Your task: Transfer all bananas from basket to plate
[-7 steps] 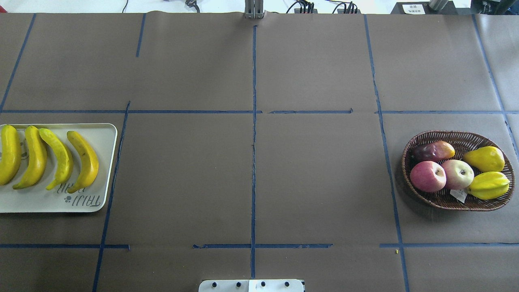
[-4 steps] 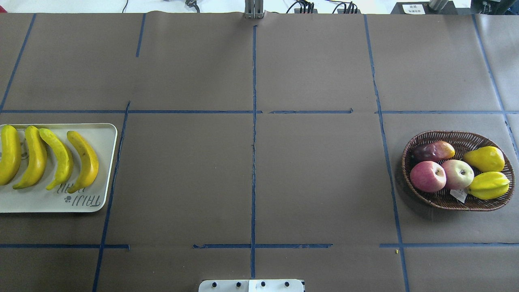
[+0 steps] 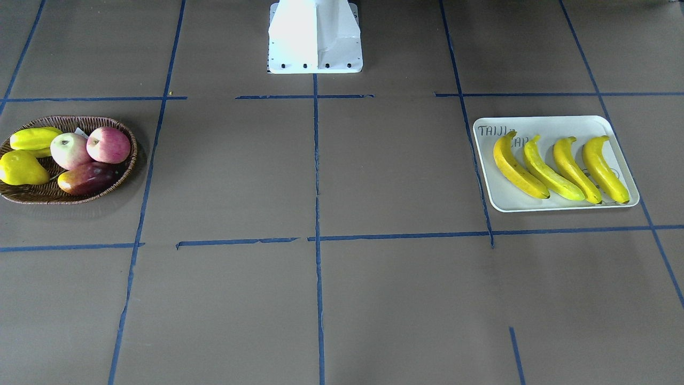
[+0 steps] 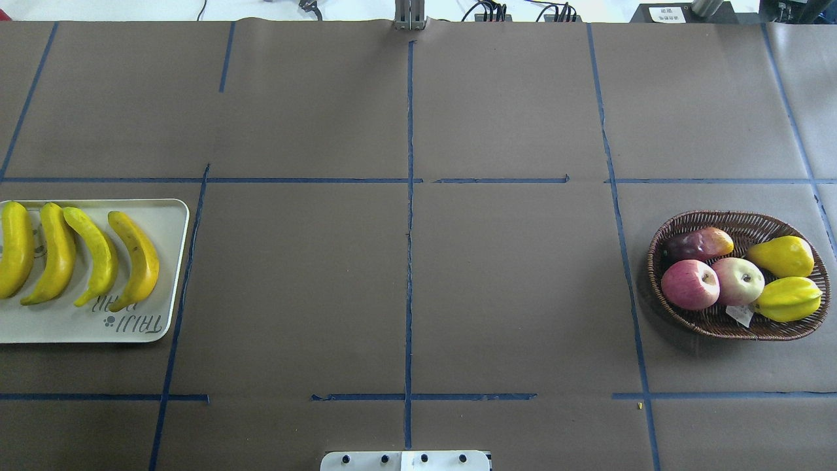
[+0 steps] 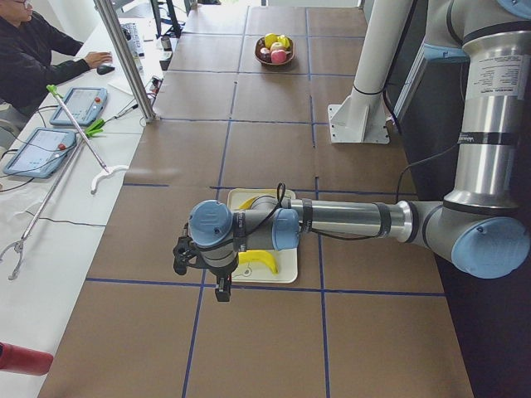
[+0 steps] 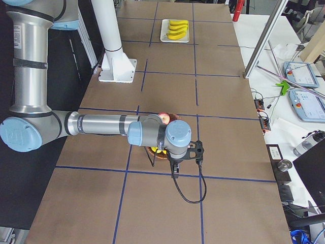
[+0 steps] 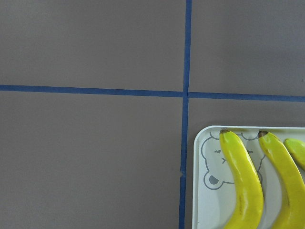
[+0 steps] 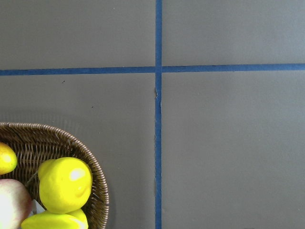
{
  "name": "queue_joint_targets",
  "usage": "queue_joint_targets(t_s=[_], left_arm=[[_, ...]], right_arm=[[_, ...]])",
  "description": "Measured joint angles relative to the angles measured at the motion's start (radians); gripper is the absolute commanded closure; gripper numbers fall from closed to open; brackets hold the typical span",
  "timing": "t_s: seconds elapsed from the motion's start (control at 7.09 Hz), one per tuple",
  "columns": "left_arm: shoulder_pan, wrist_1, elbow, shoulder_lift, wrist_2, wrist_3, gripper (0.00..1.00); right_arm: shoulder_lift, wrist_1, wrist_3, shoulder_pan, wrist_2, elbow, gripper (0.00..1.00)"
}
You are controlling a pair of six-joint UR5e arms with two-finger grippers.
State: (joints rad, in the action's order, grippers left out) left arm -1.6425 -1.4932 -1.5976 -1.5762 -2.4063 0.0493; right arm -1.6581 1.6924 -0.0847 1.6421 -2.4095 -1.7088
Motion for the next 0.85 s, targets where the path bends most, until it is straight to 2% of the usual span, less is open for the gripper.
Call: queue_joint_targets(t_s=[0.85], left_arm=[[0.001,-0.01,0.006,0.002,0.0,0.001,0.0]], right_arm=[[-0.008,0.024,-0.013,0.013,0.007,0.014,0.0]])
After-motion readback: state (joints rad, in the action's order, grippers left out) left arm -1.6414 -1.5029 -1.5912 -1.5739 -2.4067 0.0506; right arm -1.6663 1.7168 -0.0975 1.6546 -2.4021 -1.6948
